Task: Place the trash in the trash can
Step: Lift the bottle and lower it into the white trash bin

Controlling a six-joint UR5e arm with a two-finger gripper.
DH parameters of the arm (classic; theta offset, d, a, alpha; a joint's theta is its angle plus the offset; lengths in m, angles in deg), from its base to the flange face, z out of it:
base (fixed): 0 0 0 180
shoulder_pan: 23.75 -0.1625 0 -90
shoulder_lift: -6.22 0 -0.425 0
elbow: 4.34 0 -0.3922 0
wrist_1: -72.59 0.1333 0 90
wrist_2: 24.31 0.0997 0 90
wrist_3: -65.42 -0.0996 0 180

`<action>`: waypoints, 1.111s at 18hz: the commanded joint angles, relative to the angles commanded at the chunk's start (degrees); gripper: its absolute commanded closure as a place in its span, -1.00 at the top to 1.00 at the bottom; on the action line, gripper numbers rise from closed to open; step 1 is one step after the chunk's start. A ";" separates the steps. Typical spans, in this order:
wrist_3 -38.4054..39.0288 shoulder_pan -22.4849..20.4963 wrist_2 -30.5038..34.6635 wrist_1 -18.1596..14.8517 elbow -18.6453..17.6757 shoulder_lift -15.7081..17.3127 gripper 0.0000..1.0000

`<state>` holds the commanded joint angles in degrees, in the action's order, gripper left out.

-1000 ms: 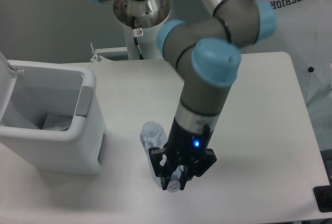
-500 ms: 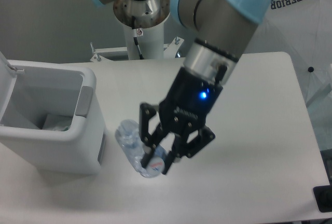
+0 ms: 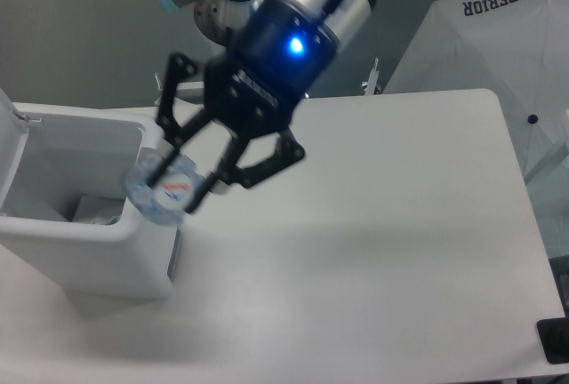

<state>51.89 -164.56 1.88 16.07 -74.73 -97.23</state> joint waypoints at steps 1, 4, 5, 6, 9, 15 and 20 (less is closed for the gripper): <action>0.09 0.62 0.00 0.70 -1.67 0.61 -0.87; 0.00 1.94 0.00 1.93 -5.72 2.99 -0.87; 0.00 2.46 0.00 2.20 -6.08 3.17 -0.87; 0.00 3.34 0.00 2.20 -6.25 3.08 -0.87; -1.57 4.22 0.09 2.64 -7.22 2.56 -0.87; -11.67 7.13 0.17 3.08 -14.24 3.69 -0.85; -16.96 7.39 0.17 3.08 -15.83 3.79 -0.77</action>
<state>34.93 -157.17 2.06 19.15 -90.56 -93.44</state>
